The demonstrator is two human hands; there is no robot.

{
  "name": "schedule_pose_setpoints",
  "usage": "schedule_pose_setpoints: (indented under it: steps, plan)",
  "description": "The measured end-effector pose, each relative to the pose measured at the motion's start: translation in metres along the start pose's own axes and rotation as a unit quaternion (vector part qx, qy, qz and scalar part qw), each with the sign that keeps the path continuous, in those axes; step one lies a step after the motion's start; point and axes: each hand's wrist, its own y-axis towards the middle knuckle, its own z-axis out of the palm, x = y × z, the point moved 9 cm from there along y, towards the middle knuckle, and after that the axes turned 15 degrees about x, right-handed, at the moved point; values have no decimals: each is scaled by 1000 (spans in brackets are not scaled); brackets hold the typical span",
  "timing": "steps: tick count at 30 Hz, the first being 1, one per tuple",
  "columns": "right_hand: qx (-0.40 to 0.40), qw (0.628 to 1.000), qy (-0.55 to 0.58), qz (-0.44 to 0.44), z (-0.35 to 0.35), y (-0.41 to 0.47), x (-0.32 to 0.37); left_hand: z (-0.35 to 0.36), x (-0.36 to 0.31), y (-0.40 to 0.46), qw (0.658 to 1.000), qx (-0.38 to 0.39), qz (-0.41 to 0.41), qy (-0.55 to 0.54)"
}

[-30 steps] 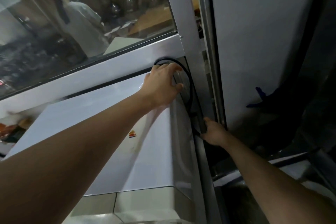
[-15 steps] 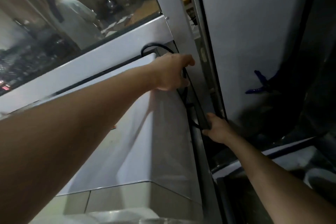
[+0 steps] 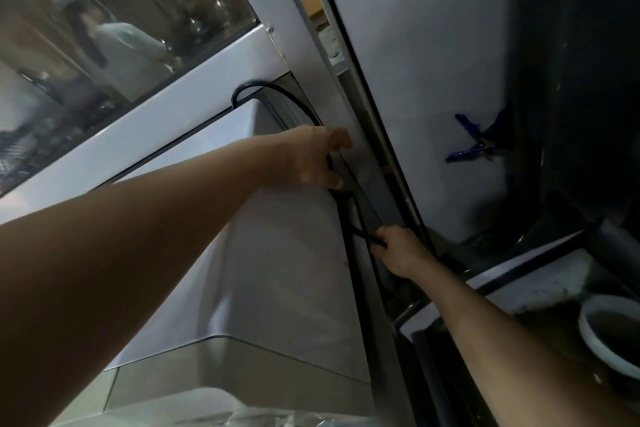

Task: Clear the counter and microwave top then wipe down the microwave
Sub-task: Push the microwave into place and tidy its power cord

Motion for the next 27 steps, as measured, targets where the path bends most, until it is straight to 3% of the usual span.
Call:
schedule_pose_setpoints:
  steps: [7, 10, 17, 22, 27]
  plan:
    - [-80, 996, 0, 36, -29, -6, -11, -2, -4, -2, 1000, -12, 2, -7]
    - [-80, 996, 2, 36, -42, -11, -10, -2, -6, -2, 1000, -14, 4, -14]
    - [-137, 990, 7, 0, -74, -41, 1, -2, -6, -9, 999, -9, 3, -34]
    - [-155, 983, 7, -96, -93, -74, 26, -4, -7, -19, 999, -10, 6, -50]
    - [-180, 978, 9, -104, -114, -96, 45, -11, -11, -31, 998, -23, 22, -56]
